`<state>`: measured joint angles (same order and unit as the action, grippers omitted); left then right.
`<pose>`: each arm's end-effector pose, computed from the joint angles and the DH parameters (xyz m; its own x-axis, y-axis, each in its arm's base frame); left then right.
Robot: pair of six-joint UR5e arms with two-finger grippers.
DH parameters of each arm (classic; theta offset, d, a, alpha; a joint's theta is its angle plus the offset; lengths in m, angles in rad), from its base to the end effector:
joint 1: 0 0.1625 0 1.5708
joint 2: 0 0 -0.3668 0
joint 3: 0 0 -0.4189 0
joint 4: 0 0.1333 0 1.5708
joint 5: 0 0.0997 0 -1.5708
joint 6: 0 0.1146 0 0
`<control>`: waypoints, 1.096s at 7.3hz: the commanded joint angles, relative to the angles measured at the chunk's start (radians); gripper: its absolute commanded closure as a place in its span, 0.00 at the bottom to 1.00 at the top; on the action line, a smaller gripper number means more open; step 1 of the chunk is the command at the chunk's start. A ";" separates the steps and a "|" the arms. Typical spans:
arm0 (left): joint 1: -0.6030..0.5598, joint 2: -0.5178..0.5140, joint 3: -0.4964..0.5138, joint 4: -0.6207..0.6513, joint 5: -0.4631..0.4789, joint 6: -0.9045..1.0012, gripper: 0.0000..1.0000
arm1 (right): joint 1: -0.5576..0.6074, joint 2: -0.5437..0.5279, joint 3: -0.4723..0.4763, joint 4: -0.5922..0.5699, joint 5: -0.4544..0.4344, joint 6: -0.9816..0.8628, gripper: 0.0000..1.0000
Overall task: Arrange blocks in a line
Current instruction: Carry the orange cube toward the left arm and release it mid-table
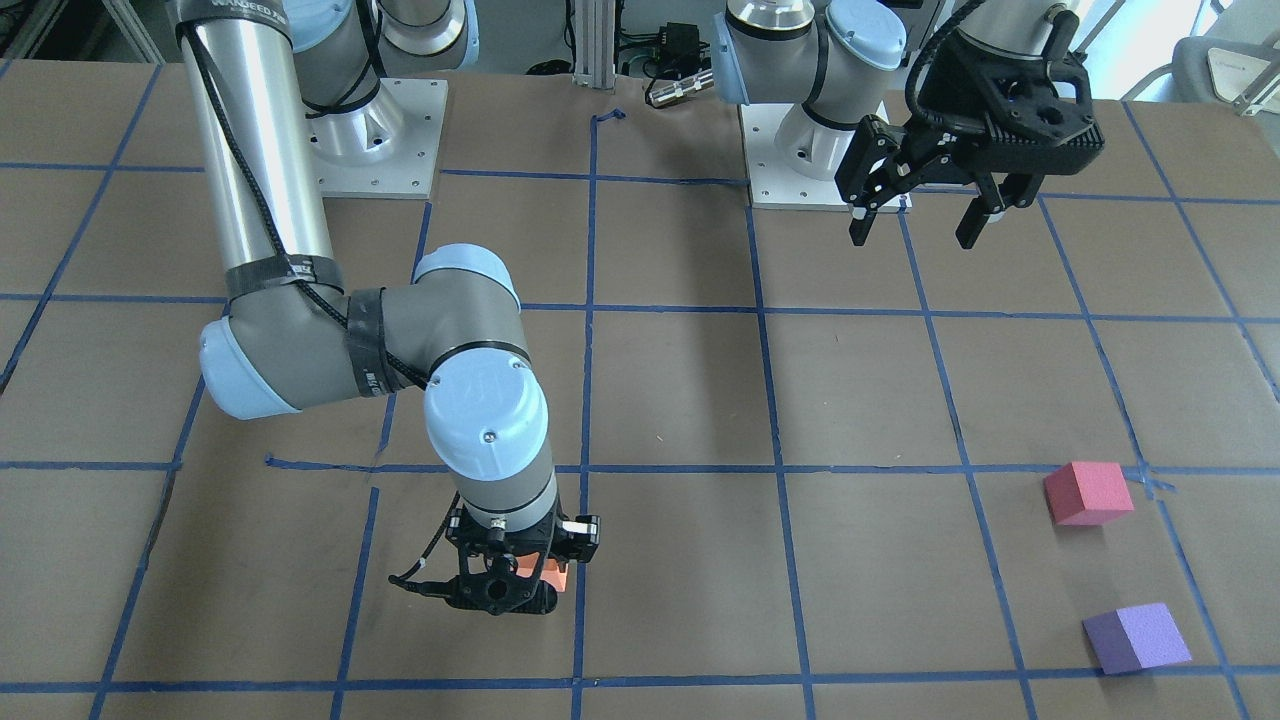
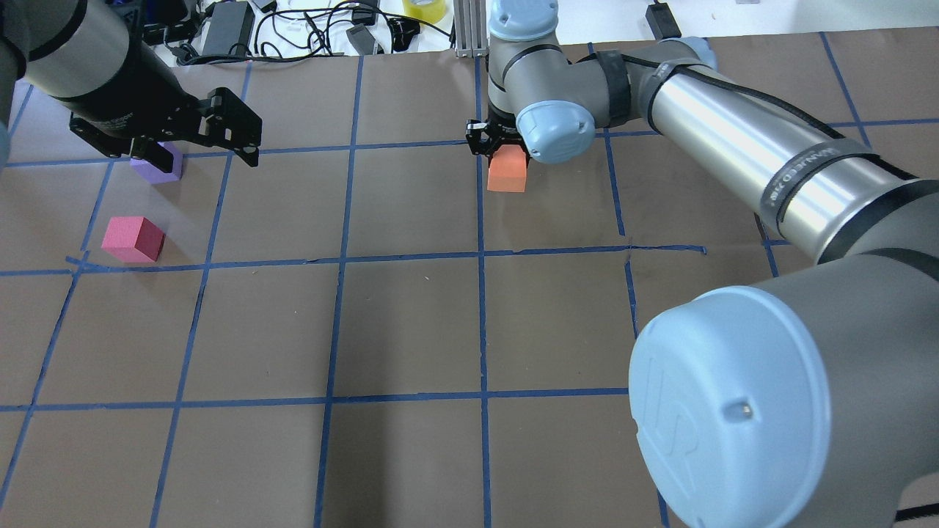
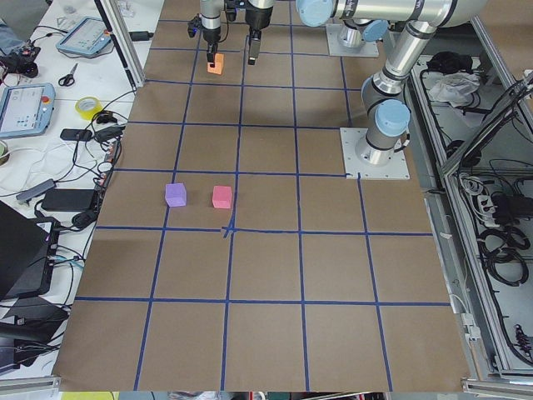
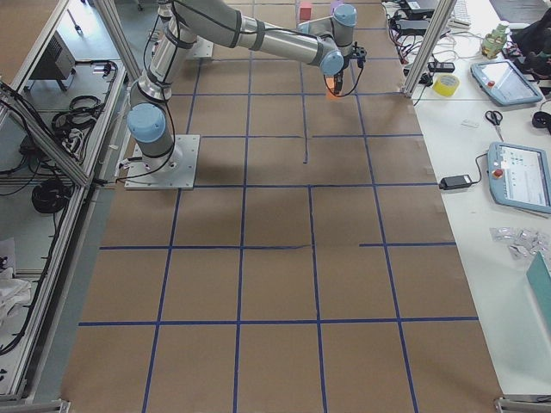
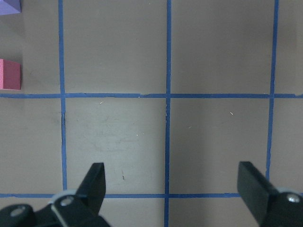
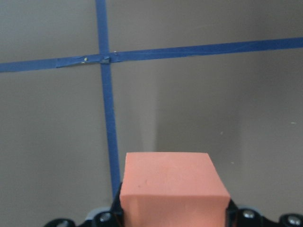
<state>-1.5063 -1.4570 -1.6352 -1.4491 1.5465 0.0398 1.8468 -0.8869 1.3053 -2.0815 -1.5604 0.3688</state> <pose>-0.1039 -0.5022 0.4517 -0.9996 -0.0211 0.0171 -0.0238 0.9850 -0.1711 0.3268 -0.6603 0.1717 -0.9950 0.0903 -0.0429 0.0936 0.9922 -0.0822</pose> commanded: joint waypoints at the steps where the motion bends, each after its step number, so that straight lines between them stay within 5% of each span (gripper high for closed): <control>1: 0.000 0.001 0.000 -0.001 0.001 0.000 0.00 | 0.046 0.066 -0.058 0.001 0.002 0.114 1.00; 4: 0.000 0.004 0.000 -0.002 0.000 0.000 0.00 | 0.086 0.117 -0.120 0.008 0.000 0.150 0.97; 5: 0.000 0.004 0.014 0.001 0.000 0.000 0.00 | 0.089 0.118 -0.120 0.008 0.002 0.154 0.63; 6: 0.005 0.015 0.015 -0.001 0.003 0.000 0.00 | 0.089 0.115 -0.120 0.008 0.000 0.159 0.06; 8: 0.012 0.012 0.015 0.012 -0.003 0.026 0.00 | 0.089 0.109 -0.120 0.011 -0.001 0.160 0.00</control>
<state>-1.4992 -1.4442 -1.6213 -1.4460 1.5463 0.0467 1.9354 -0.7742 1.1862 -2.0732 -1.5609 0.5269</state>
